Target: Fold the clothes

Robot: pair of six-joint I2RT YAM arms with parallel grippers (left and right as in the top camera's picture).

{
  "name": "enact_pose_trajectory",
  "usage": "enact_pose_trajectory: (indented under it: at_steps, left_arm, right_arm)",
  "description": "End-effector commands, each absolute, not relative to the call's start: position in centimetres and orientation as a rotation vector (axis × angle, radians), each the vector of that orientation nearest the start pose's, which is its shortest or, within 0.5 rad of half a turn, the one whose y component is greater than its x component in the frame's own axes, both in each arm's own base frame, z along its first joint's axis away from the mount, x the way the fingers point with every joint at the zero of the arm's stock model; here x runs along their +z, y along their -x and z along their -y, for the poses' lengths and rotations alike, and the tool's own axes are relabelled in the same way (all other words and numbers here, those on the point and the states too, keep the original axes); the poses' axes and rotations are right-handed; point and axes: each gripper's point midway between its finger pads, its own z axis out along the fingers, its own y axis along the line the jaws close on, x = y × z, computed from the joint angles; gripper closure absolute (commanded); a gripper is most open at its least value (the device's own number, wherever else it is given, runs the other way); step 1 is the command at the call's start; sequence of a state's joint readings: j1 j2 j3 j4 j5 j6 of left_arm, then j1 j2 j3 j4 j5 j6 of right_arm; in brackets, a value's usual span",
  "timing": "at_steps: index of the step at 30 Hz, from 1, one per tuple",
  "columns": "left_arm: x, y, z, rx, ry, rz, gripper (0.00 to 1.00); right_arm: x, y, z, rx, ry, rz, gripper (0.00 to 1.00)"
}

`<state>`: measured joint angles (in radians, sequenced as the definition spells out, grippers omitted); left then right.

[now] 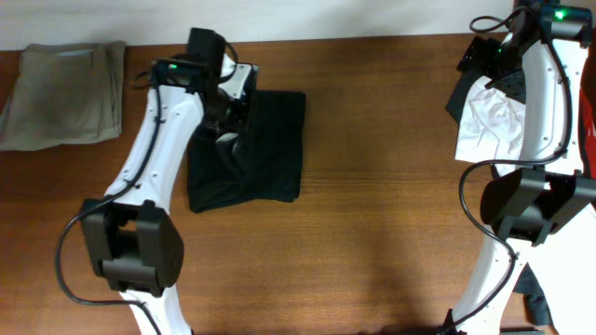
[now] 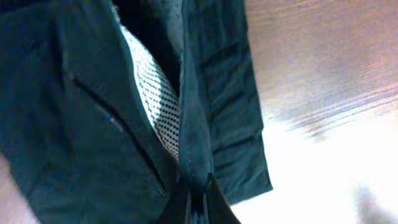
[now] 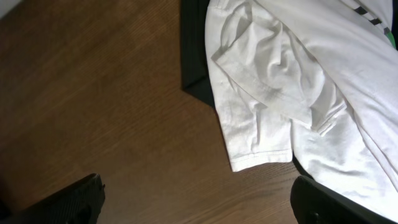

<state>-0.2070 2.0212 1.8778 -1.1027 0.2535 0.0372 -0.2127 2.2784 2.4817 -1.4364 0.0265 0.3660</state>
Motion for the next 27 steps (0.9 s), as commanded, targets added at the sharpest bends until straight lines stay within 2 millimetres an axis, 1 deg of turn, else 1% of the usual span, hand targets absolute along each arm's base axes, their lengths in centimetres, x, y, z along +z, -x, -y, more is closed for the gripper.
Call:
enact_pose_trajectory:
  at_steps: [1, 3, 7, 9, 11, 14, 17, 18, 19, 20, 22, 23, 24, 27]
  left_arm:
    - [14.3, -45.0, 15.8, -0.425, -0.487, -2.754, 0.99]
    - [13.7, -45.0, 16.5, -0.428, -0.505, -2.758, 0.99]
    - [11.7, -45.3, 17.4, -0.438, -0.526, -2.779, 0.99]
    - [10.5, -45.4, 18.2, -0.494, -0.539, -2.788, 0.99]
    - [9.8, -45.6, 18.7, -0.53, -0.544, -2.786, 0.99]
    - [8.8, -46.0, 19.4, -0.573, -0.551, -2.78, 0.99]
    - [8.3, -46.4, 19.6, -0.574, -0.553, -2.771, 0.99]
    - [8.3, -46.5, 19.6, -0.573, -0.554, -2.766, 0.95]
    - [8.3, -46.6, 19.6, -0.573, -0.554, -2.763, 0.84]
    - [8.3, -46.7, 19.7, -0.573, -0.555, -2.757, 0.56]
    - [8.3, -46.8, 19.7, -0.572, -0.555, -2.753, 0.5]
    - [8.4, -46.9, 19.7, -0.573, -0.555, -2.751, 0.41]
    - [8.4, -46.9, 19.8, -0.576, -0.555, -2.75, 0.39]
    - [8.9, -46.8, 20.0, -0.609, -0.558, -2.742, 0.39]
  right_arm:
    - [19.8, -48.8, 11.1, -0.012, -0.812, -2.663, 0.01]
    - [19.8, -48.8, 11.1, -0.012, -0.812, -2.663, 0.01]
    - [19.8, -48.8, 11.1, -0.012, -0.812, -2.663, 0.01]
    - [19.8, -48.8, 11.1, -0.012, -0.812, -2.663, 0.01]
    - [19.8, -48.8, 11.1, -0.012, -0.812, -2.663, 0.01]
    - [19.8, -48.8, 11.1, -0.012, -0.812, -2.663, 0.01]
    - [19.8, -48.8, 11.1, -0.012, -0.812, -2.663, 0.01]
    - [19.8, -48.8, 11.1, -0.012, -0.812, -2.663, 0.01]
    - [19.8, -48.8, 11.1, -0.012, -0.812, -2.663, 0.01]
    - [19.8, -48.8, 11.1, -0.012, -0.812, -2.663, 0.01]
    - [19.8, -48.8, 11.1, -0.012, -0.812, -2.663, 0.01]
    - [19.8, -48.8, 11.1, -0.012, -0.812, -2.663, 0.01]
    - [19.8, -48.8, 11.1, -0.012, -0.812, -2.663, 0.01]
    - [19.8, -48.8, 11.1, -0.012, -0.812, -2.663, 0.01]
